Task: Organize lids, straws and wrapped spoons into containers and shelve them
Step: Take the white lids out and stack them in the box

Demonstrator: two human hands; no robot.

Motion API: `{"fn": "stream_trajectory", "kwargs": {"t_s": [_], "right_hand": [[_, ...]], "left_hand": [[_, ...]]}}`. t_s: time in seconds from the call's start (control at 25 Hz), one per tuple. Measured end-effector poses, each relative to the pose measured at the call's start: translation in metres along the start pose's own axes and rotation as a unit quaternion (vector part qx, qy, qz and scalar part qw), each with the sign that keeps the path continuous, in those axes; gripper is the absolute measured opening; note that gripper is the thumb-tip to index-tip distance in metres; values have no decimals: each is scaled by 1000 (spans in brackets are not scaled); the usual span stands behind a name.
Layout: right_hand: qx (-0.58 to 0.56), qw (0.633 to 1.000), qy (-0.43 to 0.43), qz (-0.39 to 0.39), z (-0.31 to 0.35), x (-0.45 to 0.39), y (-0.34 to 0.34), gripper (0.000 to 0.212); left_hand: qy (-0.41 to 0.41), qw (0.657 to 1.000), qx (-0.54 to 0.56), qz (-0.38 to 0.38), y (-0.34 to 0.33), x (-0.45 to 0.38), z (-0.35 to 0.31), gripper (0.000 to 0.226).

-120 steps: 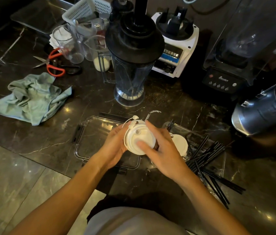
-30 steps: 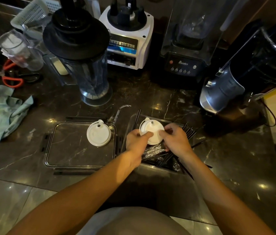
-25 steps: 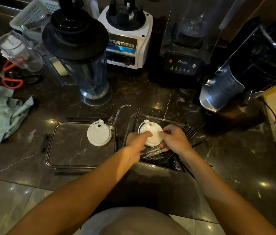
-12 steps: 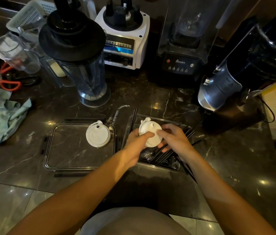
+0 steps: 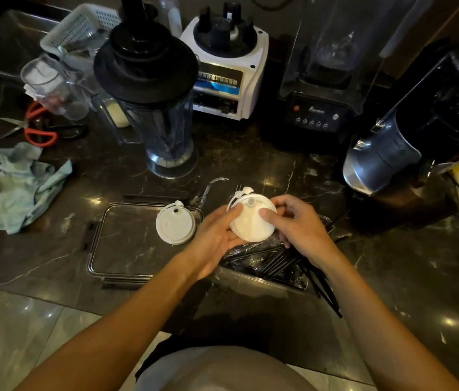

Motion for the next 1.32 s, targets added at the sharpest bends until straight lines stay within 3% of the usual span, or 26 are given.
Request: {"fn": "stream_trajectory", "kwargs": {"t_s": [0.28,0.64,0.88,1.04,1.16,1.32], "right_hand": [[62,998,21,-14,7,-1,-24,39],[-88,993,-64,47,5,-7,-65,18],[-110,993,-41,27,37,-38,-107,22],[-79,996,-39,18,45,-56,-138,22],[-47,995,-84,20,29,-51,-161,17],[139,986,-95,12,1,-42,-172,19]], "left_hand": [[-38,998,-47,-24,25,8,-14,33],[-72,996,-18,-49,63,23,-28,31],[-83,984,9,-158,126,38,-64,31],[-96,973,-47,-204,162,41,-86,24],[-84,964,-90,-234,184,40,-82,24],[-32,960,-128,-245,202,37,-47,12]]}}
Point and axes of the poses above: each hand's wrist, its own x-axis away from the middle knuckle, its own y-axis out of the back of the hand, z = x × y, the point moved 9 cm from there along -x, towards the middle knuckle, and after that the axes turned 4 degrees about y, right-handed, at the moved point
